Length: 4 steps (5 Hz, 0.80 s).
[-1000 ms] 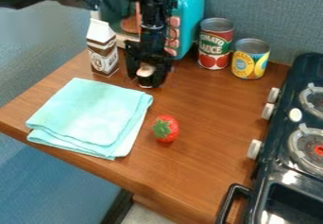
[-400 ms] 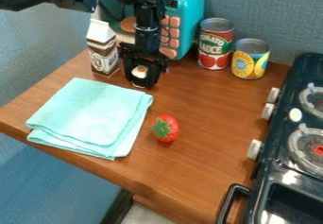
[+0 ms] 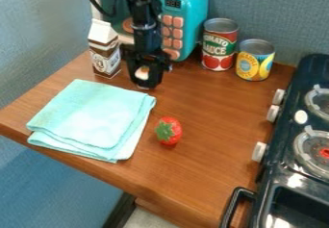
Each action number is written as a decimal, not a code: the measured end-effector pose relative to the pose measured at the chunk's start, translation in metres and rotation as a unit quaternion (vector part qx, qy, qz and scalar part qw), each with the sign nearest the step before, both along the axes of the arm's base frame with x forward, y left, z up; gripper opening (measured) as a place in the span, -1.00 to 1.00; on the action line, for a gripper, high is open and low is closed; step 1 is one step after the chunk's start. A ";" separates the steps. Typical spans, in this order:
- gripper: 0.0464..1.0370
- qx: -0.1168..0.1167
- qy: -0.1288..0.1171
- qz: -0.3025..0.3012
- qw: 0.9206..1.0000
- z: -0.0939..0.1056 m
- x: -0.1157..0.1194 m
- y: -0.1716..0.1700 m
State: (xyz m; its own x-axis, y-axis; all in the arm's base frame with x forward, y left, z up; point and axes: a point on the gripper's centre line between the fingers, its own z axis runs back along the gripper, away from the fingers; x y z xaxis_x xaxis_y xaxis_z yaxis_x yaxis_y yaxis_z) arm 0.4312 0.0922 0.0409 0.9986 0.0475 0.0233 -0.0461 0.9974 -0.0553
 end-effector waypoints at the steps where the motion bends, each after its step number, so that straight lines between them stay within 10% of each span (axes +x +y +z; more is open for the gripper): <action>1: 0.20 0.026 -0.006 -0.007 1.000 0.015 0.002 -0.006; 4: 0.20 -0.007 -0.014 -0.160 0.987 0.026 -0.031 -0.098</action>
State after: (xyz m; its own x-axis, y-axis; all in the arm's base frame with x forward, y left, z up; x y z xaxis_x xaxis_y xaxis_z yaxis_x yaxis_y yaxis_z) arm 0.3999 -0.0057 0.0665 0.9614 -0.2698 0.0530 0.2730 0.9598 -0.0659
